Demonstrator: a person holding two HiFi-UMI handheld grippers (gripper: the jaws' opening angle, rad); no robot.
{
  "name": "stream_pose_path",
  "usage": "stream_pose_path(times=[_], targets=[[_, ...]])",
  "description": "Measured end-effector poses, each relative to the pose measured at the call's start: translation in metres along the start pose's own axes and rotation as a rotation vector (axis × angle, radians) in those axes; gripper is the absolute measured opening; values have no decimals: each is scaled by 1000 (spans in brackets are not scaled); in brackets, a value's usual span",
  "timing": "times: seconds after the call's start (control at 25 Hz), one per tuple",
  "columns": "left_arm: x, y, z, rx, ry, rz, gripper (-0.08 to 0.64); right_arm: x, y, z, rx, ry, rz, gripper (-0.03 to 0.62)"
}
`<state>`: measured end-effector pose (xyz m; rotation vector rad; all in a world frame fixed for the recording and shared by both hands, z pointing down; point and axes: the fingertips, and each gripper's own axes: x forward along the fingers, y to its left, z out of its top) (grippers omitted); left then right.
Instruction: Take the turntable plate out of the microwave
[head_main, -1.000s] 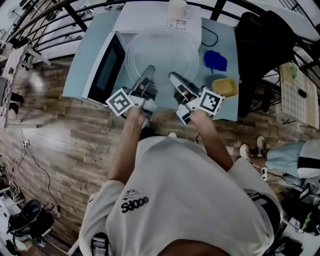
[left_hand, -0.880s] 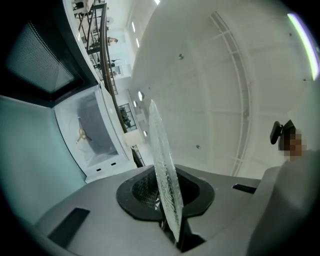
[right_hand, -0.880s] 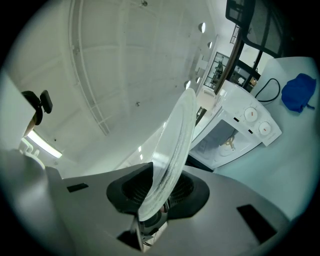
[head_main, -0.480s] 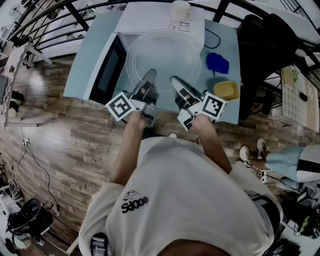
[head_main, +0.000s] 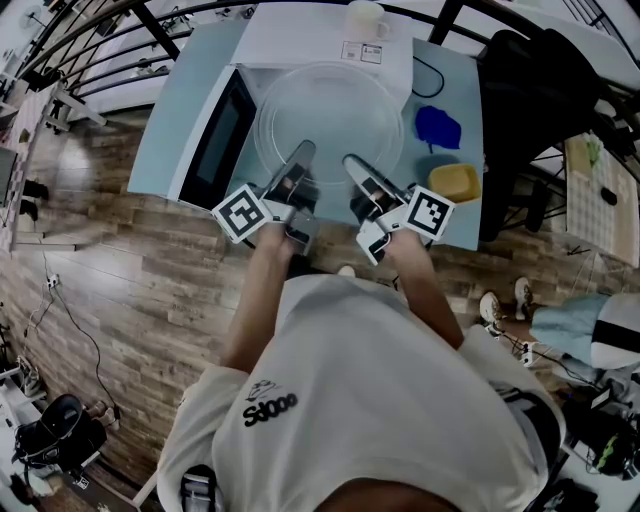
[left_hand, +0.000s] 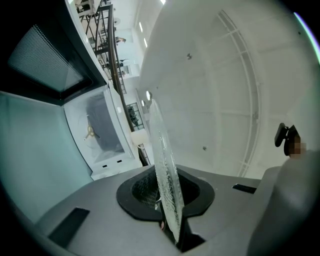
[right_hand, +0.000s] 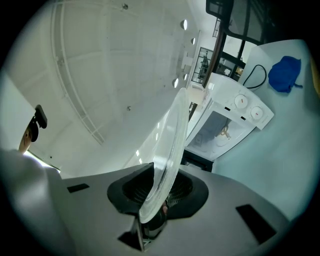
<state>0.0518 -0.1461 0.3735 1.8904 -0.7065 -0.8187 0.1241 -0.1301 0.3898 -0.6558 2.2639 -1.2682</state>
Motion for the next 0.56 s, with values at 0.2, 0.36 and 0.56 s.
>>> stream_pose_path(times=[0.2, 0.36, 0.56], targets=[[-1, 3, -1, 0, 0, 11, 44, 0, -2, -1, 12, 5, 2, 49], [0, 4, 0, -10, -6, 10, 44, 2, -2, -1, 14, 7, 5, 51], [-2, 7, 1, -20, -11, 19, 44, 2, -5, -3, 13, 11, -4, 49]])
